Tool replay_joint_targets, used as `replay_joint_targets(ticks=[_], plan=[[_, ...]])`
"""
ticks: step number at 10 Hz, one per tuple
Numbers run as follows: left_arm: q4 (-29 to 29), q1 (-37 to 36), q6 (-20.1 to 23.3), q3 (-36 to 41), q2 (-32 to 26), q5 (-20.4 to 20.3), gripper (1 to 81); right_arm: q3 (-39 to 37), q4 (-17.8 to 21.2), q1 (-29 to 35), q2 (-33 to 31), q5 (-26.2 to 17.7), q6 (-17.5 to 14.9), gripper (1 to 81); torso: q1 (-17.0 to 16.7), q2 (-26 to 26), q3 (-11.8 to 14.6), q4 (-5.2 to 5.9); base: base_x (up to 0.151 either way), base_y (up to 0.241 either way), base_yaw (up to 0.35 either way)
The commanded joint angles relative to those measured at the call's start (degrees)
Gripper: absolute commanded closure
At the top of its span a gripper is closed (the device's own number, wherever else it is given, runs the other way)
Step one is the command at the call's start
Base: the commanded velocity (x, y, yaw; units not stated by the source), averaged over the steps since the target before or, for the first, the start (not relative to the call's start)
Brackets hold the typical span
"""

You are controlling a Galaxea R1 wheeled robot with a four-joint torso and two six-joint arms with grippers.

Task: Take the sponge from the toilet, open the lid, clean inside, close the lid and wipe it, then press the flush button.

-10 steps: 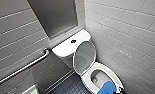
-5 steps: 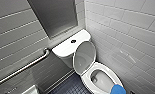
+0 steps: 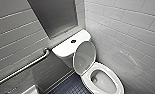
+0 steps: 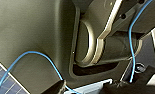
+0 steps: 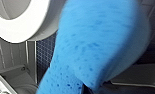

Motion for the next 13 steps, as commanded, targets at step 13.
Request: replay_joint_targets(ticks=[13], plan=[[-11.4, -29.6, -7.0, 46.0, -32.6, 8.3, 1.0, -33.9, -26.7, -38.3, 16.0, 36.3, 0.3, 81.1, 0.0, -0.1, 0.0, -1.42, 0.000, 0.000, 0.000]])
